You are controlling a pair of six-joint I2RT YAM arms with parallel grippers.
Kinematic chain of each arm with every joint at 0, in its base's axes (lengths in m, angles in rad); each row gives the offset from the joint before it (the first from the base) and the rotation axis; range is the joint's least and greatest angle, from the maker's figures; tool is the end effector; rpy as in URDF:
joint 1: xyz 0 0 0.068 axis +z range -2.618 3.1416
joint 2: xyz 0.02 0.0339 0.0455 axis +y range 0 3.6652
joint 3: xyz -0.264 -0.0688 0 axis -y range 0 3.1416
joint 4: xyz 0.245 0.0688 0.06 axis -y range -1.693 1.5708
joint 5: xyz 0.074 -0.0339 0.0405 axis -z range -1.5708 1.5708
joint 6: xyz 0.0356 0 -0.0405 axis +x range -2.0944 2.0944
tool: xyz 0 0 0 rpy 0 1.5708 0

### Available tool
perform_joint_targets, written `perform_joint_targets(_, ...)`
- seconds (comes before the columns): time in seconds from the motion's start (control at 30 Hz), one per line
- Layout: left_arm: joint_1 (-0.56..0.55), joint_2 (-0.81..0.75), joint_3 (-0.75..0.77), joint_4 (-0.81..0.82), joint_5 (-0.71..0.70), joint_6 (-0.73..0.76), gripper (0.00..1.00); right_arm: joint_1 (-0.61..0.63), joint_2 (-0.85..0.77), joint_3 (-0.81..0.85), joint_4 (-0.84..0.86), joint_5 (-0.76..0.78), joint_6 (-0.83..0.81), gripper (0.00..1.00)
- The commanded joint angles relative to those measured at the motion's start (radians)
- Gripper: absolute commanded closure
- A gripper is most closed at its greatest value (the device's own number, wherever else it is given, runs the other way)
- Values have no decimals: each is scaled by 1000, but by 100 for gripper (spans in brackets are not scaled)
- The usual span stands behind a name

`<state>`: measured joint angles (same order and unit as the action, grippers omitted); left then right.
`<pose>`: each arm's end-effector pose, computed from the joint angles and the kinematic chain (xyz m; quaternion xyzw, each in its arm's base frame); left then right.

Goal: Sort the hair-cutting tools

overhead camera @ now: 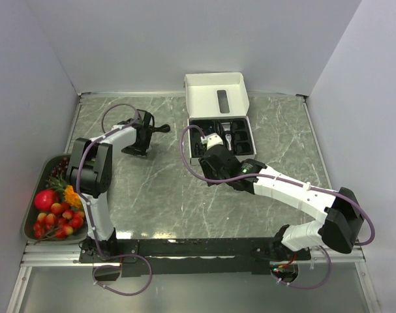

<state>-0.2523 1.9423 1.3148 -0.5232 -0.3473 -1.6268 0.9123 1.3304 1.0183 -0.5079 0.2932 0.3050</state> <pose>0.3838 -0.0864 0.1661 -0.6390 0.7218 -0.0661 0.2576 0.1810 0.2171 0.2728 -0.2241 0.8943 0.0959 0.3753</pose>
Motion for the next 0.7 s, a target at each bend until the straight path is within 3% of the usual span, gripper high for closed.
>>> perform_joint_targets(0.0,18,84,5,-90,39,-34,25,11,-34,9,26,-6,-6,45)
perform_joint_targets(0.13,28,95,-12,-72,47,-30,31,13,-36,9,26,-8,-6,45)
perform_joint_targets(0.27,41,104,-19,-58,62,-16,45,13,-36,9,26,-12,-6,45)
perform_joint_targets(0.53,47,122,-11,-77,56,-1,58,16,-27,12,29,-16,-6,45)
perform_joint_targets(0.67,47,116,-20,-72,59,10,74,16,-31,12,28,-16,-4,45)
